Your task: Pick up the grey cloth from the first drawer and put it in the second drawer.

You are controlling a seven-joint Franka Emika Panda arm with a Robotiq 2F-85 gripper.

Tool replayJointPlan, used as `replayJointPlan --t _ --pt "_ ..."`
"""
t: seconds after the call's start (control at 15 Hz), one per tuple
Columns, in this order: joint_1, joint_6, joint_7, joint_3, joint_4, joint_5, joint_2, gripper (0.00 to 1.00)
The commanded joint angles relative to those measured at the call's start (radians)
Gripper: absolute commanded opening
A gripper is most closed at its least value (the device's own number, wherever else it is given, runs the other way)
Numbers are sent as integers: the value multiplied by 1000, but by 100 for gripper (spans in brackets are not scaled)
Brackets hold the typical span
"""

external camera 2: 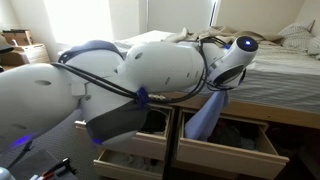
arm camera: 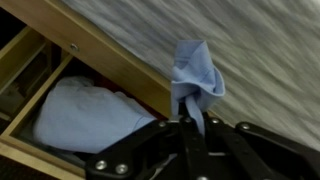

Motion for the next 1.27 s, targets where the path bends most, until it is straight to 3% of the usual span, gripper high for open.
replayJointPlan --t 0.0,0.07,0.13,0.2,0.47,1.2 --pt "80 -12 186 -152 48 -100 -27 2" --pt "93 -4 242 -187 53 -126 -31 2" --pt "109 1 301 -224 56 -154 -40 32" --pt "76 0 208 -152 44 -117 -13 8" --pt "102 0 273 -202 63 -142 -23 32" --pt "102 0 273 -204 65 -142 -23 32"
